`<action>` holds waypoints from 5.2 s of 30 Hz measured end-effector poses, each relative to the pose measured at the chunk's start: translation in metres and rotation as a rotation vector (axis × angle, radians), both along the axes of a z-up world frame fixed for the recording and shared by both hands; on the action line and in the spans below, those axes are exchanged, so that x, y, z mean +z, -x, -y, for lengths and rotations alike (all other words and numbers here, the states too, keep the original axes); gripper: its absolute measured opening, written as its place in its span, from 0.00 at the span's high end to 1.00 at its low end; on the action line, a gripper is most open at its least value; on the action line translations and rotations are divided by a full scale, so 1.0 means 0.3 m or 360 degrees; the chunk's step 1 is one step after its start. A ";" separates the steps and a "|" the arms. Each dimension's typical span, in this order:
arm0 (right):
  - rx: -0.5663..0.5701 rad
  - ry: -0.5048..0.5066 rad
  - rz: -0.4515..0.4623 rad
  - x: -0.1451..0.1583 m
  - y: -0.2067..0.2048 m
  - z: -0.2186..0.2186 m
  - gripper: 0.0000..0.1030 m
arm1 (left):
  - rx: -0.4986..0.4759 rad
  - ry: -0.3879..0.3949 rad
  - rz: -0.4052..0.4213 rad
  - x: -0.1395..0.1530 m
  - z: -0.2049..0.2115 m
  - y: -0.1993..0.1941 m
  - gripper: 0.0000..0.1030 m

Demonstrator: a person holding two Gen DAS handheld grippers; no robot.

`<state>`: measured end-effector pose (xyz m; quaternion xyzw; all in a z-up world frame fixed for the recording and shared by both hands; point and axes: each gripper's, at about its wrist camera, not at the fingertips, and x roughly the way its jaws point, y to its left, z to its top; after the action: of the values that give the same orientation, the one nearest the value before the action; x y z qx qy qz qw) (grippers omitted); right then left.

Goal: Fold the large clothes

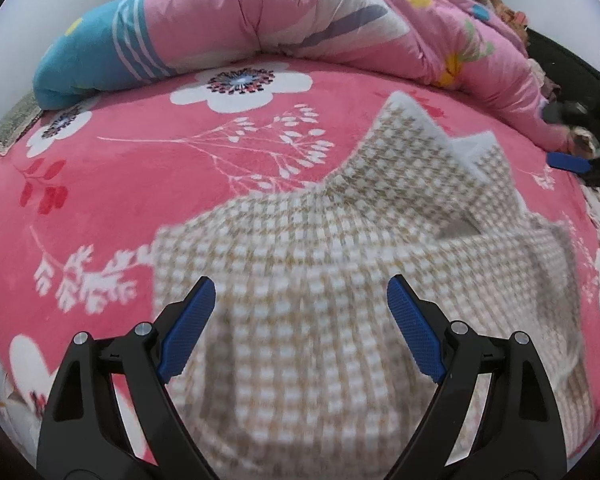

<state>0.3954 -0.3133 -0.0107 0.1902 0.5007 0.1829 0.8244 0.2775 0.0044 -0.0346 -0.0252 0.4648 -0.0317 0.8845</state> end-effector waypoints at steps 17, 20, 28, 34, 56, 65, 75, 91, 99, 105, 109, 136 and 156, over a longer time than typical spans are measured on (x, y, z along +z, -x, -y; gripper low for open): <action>0.0130 -0.0193 -0.0229 -0.189 -0.173 -0.023 0.82 | 0.0022 0.0069 0.0035 -0.072 -0.043 -0.058 0.18; 0.0325 -0.0168 -0.0070 -0.115 -0.040 -0.056 0.83 | 0.0075 0.0160 0.0093 -0.042 -0.092 -0.042 0.18; 0.0815 0.0466 0.0294 -0.104 0.303 -0.213 0.83 | 0.0170 0.0355 0.0362 0.115 -0.174 -0.019 0.18; 0.0957 0.0907 0.0468 -0.175 0.458 -0.271 0.67 | 0.0034 0.0354 0.0280 0.112 -0.053 -0.114 0.18; 0.0758 0.0024 0.0008 -0.211 0.266 -0.255 0.83 | -0.0083 0.0127 -0.0009 -0.108 -0.029 -0.097 0.17; 0.0332 -0.0017 -0.0024 -0.124 0.382 0.065 0.57 | -0.0072 0.0113 0.0014 -0.107 -0.023 -0.091 0.17; 0.0195 0.0205 -0.0013 -0.201 0.233 0.033 0.88 | -0.0055 0.0031 0.0042 -0.108 0.004 -0.067 0.17; 0.0229 0.0462 0.0267 -0.057 0.246 -0.053 0.59 | -0.0270 0.0152 0.0420 0.126 0.069 -0.069 0.23; 0.0345 0.0695 0.0214 -0.247 0.294 -0.169 0.56 | -0.0368 0.0010 0.0028 -0.107 0.166 -0.103 0.25; 0.0289 0.0689 0.0140 -0.172 0.387 -0.113 0.56 | -0.0371 -0.0007 0.0141 -0.030 0.115 -0.004 0.27; 0.0261 0.0614 0.0271 -0.101 0.400 -0.166 0.56 | -0.0406 -0.0097 0.0235 0.018 0.177 0.025 0.27; 0.0667 0.0386 0.0239 -0.253 0.978 -0.344 0.15 | -0.0013 0.0289 0.0335 -0.030 -0.309 0.761 0.19; 0.0672 0.0344 0.0218 -0.255 0.956 -0.345 0.14 | -0.0129 0.0487 0.0196 -0.110 -0.297 0.653 0.57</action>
<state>0.1087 -0.2099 -0.0872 -0.0209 0.4889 0.3091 0.8155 0.0815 0.0935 -0.0676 -0.1388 0.4000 -0.1393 0.8952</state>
